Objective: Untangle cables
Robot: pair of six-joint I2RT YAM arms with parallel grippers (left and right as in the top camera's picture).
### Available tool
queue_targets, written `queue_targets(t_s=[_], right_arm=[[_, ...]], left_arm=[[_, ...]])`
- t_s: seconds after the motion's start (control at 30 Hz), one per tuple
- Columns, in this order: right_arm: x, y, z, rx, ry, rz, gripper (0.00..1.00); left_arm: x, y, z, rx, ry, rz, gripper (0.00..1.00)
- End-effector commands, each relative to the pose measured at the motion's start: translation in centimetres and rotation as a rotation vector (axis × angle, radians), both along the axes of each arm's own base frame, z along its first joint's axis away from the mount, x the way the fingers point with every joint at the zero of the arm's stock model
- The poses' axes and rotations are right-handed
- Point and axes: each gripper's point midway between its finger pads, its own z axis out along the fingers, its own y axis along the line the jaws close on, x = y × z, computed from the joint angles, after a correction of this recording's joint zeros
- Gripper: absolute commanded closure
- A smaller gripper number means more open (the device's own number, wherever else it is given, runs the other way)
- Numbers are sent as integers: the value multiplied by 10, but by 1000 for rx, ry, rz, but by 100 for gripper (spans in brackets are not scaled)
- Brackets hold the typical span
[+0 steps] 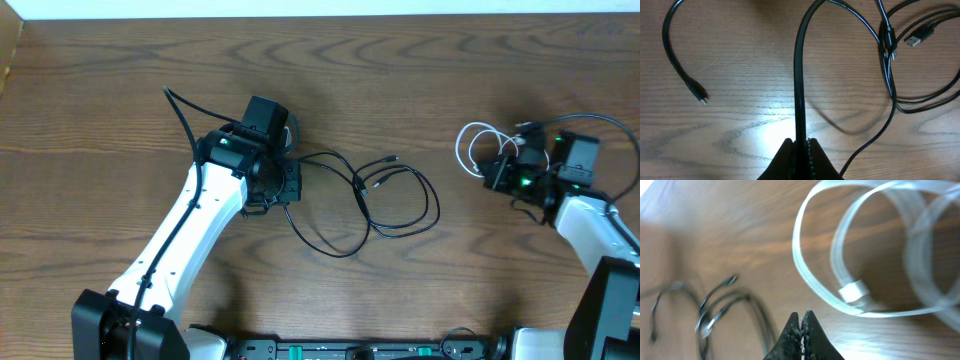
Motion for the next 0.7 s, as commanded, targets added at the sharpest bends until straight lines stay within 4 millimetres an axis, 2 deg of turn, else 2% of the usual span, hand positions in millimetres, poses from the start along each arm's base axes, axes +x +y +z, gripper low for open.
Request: queue_targets(t_s=[0.0,0.07,0.17,0.23,0.3,0.5,0.67], right_arm=[[-3,22,1,-37,-27,126,98],[-3,20,-6,-108,-7,110,98],[2,6,-15,-226,24,27,99],[6,-5,-19,-296,33,-35,99],[10,-6,-19,-320,23,-44,99],[13,28,-29,-230,5,63,99],[20,38,-46,-231,4,91,99]], left_arm=[[-1,2,0,8,-2,8,92],[-1,2,0,8,-2,8,92],[-1,2,0,8,-2,8,92],[-1,2,0,8,-2,8,93],[-1,2,0,8,-2,8,93],[-1,2,0,8,-2,8,92],[-1,2,0,8,-1,10,93]])
